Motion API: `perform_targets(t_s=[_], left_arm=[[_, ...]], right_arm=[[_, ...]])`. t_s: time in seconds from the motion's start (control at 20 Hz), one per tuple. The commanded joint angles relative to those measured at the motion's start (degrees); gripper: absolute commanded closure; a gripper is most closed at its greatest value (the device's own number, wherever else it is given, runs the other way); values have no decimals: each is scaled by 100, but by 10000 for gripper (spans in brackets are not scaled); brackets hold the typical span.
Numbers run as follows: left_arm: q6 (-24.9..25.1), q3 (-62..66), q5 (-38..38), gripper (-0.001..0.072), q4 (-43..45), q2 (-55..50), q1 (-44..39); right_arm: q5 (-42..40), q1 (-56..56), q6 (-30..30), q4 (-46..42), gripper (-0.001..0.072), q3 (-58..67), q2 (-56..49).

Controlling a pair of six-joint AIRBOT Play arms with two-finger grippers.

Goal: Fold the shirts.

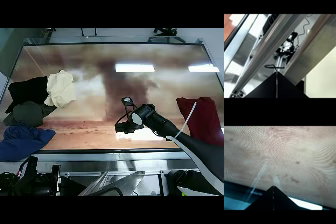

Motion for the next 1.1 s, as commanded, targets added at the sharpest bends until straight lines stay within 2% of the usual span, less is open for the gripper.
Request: perform_targets(t_s=[0.0,0.75,0.95,1.05], left_arm=[[2,-2,2,696,0,0,-2],[2,-2,142,696,4,0,-2],[0,-2,1233,696,-2,0,-4],[2,-2,1436,696,4,0,-2]], right_arm=[[0,4,2,2,689,-2,-2],[0,4,2,2,689,-2,-2],[-133,4,0,0,689,-2,-11],[-280,4,0,-72,688,-2,-39]])
